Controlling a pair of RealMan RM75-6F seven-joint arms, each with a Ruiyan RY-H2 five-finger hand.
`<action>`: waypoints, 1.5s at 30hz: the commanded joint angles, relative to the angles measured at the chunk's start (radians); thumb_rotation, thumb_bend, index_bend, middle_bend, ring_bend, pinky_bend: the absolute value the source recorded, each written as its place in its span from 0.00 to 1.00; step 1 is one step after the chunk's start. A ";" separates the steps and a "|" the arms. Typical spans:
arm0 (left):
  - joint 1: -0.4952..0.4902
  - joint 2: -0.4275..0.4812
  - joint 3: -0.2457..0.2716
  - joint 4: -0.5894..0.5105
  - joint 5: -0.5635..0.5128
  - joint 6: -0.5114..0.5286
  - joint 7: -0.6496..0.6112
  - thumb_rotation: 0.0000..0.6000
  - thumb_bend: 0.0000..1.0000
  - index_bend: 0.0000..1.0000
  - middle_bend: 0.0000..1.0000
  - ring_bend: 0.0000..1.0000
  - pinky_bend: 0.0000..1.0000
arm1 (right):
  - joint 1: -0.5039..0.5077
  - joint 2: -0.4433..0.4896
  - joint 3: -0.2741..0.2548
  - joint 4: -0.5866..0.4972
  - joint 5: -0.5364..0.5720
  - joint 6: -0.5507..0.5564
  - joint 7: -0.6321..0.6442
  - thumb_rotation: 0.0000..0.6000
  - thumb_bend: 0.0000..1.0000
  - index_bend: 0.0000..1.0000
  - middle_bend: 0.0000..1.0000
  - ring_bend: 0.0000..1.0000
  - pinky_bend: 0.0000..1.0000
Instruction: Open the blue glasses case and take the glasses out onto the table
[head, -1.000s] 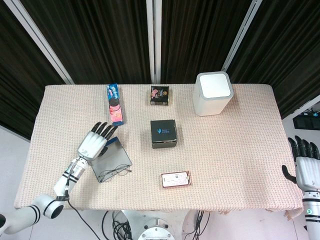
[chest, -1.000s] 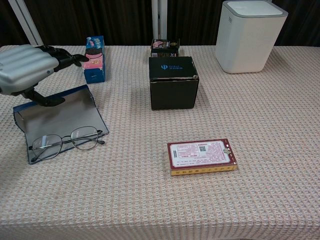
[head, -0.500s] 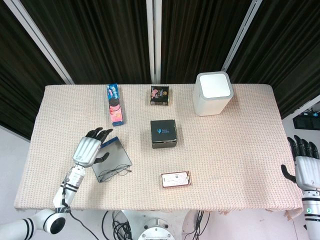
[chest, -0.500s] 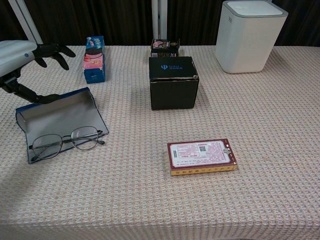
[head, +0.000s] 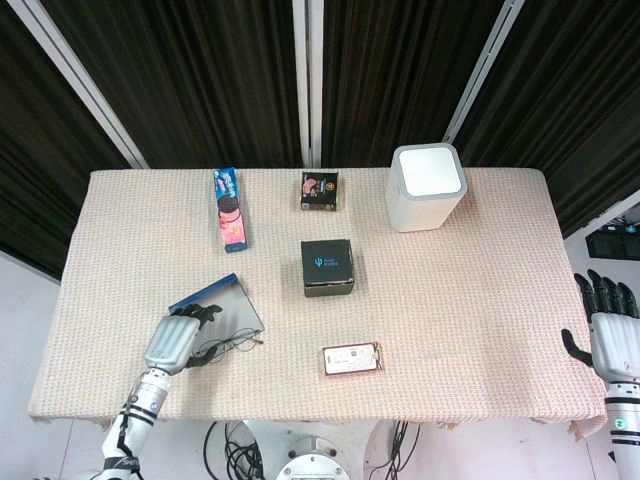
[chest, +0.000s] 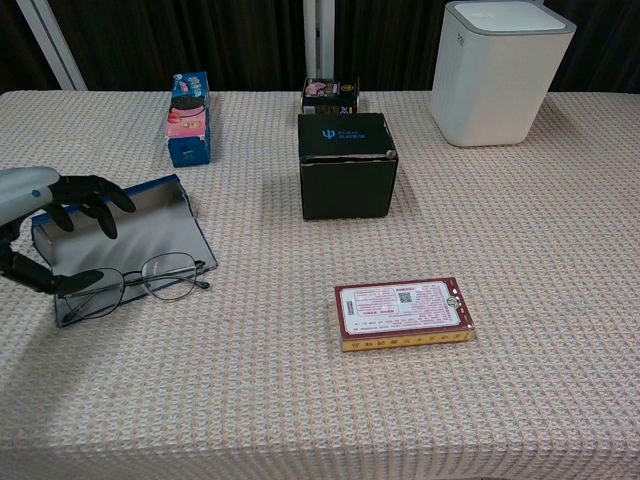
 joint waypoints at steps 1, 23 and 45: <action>-0.003 -0.026 -0.004 0.016 -0.007 -0.004 0.004 1.00 0.30 0.23 0.32 0.21 0.29 | -0.001 0.001 0.000 -0.001 -0.002 0.003 0.001 1.00 0.29 0.00 0.00 0.00 0.00; -0.018 -0.106 0.006 0.064 -0.025 -0.037 0.018 1.00 0.31 0.23 0.37 0.25 0.28 | -0.001 -0.002 -0.002 0.017 0.013 -0.014 0.011 1.00 0.29 0.00 0.00 0.00 0.00; -0.013 -0.146 0.046 0.181 0.146 -0.024 -0.068 1.00 0.34 0.44 0.76 0.56 0.43 | -0.003 0.000 -0.002 0.015 0.014 -0.012 0.008 1.00 0.29 0.00 0.00 0.00 0.00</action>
